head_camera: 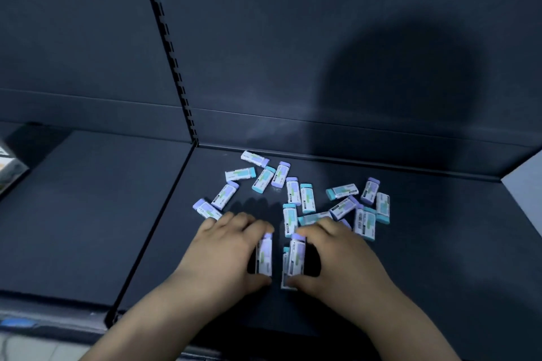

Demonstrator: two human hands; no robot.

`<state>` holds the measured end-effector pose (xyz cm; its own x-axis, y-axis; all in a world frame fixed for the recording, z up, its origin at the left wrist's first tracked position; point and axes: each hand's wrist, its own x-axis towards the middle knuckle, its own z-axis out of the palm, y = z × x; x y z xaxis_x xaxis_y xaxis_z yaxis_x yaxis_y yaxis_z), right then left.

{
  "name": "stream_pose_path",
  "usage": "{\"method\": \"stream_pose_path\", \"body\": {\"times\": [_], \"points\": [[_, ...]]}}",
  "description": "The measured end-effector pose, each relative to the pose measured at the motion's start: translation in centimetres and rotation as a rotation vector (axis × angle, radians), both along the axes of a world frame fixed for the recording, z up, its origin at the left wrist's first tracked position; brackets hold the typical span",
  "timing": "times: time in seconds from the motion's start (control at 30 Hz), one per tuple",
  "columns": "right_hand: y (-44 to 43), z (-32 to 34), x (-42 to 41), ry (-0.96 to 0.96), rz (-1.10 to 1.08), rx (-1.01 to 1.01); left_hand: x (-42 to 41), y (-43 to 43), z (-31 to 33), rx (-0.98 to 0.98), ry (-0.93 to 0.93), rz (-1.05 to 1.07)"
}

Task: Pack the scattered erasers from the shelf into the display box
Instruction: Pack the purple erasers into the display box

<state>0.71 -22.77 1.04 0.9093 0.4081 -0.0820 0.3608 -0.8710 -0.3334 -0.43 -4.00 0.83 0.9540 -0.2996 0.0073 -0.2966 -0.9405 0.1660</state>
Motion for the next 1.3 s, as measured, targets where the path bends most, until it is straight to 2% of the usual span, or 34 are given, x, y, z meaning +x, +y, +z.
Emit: {"method": "stream_pose_path", "body": {"times": [0.3, 0.67, 0.83, 1.1, 1.3], "points": [[9.8, 0.3, -1.0, -0.077, 0.06, 0.027, -0.7, 9.4, -0.4, 0.009, -0.191, -0.059], [27.8, 0.8, -3.5, -0.102, -0.005, 0.083, -1.7, 27.0, -0.3, -0.03, -0.195, -0.206], [30.7, 1.7, -3.9, -0.106, 0.014, 0.119, -2.3, 29.9, 0.0, -0.047, -0.228, -0.211], [33.1, 1.4, -2.7, -0.063, 0.097, 0.198, -2.9, 32.7, 0.0, -0.031, -0.265, -0.099], [36.1, 1.9, -2.1, -0.056, 0.101, 0.178, -2.7, 36.5, 1.1, 0.018, -0.273, -0.013]]}}
